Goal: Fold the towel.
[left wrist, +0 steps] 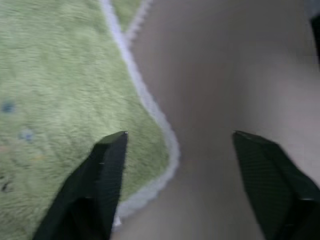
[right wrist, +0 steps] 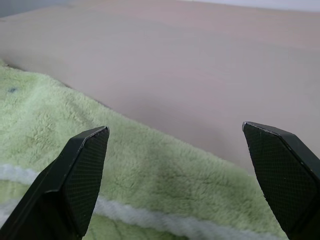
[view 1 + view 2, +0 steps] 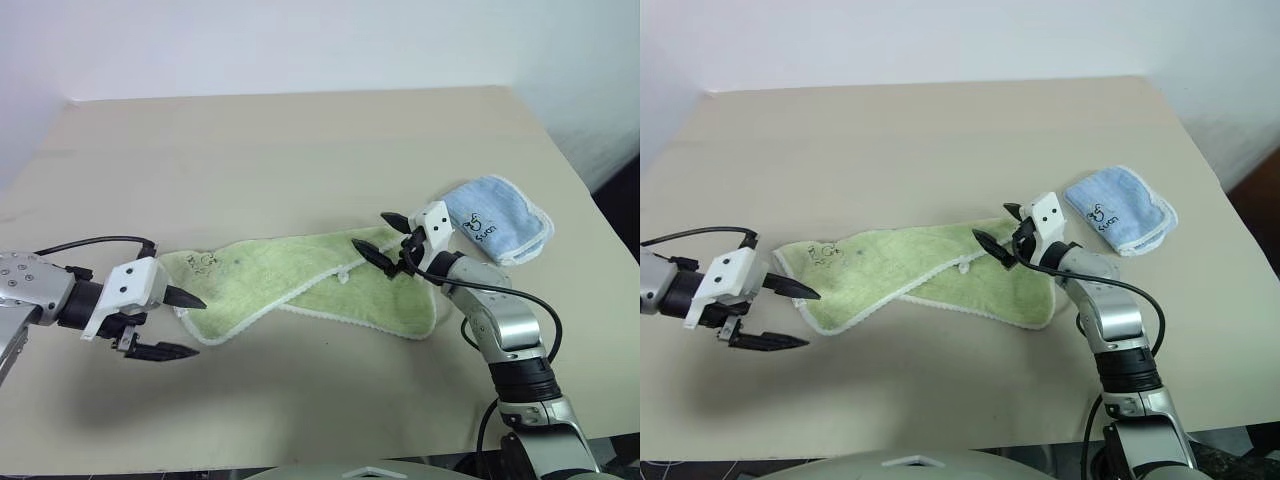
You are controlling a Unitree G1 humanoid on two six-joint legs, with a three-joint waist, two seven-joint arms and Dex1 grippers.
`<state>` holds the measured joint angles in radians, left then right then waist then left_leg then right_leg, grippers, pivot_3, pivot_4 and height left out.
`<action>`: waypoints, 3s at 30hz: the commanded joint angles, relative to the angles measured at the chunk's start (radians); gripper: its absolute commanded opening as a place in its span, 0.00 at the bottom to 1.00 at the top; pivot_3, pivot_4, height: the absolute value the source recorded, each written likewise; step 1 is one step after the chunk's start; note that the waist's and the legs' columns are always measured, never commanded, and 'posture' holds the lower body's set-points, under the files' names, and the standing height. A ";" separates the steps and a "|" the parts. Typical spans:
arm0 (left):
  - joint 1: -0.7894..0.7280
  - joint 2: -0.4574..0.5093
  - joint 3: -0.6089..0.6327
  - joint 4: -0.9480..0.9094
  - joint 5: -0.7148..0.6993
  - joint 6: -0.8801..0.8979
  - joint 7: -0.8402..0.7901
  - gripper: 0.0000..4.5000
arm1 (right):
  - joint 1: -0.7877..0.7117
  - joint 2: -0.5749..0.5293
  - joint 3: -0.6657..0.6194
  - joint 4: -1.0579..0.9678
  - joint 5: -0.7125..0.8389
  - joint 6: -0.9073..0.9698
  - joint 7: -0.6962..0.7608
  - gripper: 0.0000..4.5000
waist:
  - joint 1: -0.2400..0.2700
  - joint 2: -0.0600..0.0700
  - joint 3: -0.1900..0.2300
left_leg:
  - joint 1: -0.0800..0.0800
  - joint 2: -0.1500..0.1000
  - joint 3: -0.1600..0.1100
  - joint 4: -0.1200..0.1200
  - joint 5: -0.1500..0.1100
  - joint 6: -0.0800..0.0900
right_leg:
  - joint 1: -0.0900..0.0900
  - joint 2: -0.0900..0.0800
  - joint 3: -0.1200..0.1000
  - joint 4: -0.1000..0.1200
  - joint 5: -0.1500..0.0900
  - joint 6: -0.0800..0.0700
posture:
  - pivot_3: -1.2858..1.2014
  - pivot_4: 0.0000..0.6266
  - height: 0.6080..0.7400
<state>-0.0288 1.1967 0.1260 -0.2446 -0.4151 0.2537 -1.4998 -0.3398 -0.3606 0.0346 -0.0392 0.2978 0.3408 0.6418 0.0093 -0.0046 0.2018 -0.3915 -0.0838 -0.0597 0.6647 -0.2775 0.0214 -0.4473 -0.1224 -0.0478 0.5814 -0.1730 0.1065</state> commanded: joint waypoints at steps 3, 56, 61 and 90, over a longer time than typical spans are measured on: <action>-0.061 -0.004 -0.108 -0.024 0.134 -0.117 0.014 1.00 | -0.002 0.019 0.006 -0.044 0.005 -0.012 -0.005 1.00 | 0.001 0.000 0.000 | 0.000 0.001 0.000 0.000 0.000 0.000 | 0.000 0.001 0.000 0.000 0.001 -0.001 | 0.52 0.24 0.93; -0.115 -0.172 -0.028 0.183 0.145 -0.136 0.254 0.01 | -0.178 -0.402 0.064 0.380 -0.364 -0.482 0.139 1.00 | -0.006 0.003 -0.002 | 0.004 0.006 0.007 0.001 0.001 0.000 | 0.003 0.005 0.003 0.000 0.003 -0.003 | 0.52 0.24 0.93; -0.107 -0.179 -0.034 0.181 0.149 -0.140 0.265 0.01 | -0.261 -0.387 0.100 0.514 -0.418 -0.591 0.139 1.00 | -0.013 0.003 -0.002 | 0.004 0.006 0.008 0.001 0.001 0.000 | 0.002 0.005 0.004 0.000 0.003 -0.003 | 0.52 0.24 0.93; -0.340 -0.325 0.025 0.329 0.168 -0.107 0.571 0.00 | -0.481 -0.369 0.117 0.743 -0.493 -0.794 0.071 0.00 | -0.021 0.003 -0.002 | 0.005 0.006 0.008 0.002 0.002 -0.002 | 0.002 0.006 0.006 0.001 0.005 -0.006 | 0.52 0.24 0.93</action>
<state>-0.3156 0.8795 0.0901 0.0625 -0.2383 0.1279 -1.0027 -0.7711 -0.7233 0.2033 0.7105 -0.2212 -0.4554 0.7417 -0.0113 -0.0017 0.1999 -0.3869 -0.0783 -0.0521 0.6666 -0.2754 0.0191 -0.4453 -0.1167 -0.0420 0.5830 -0.1681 0.1009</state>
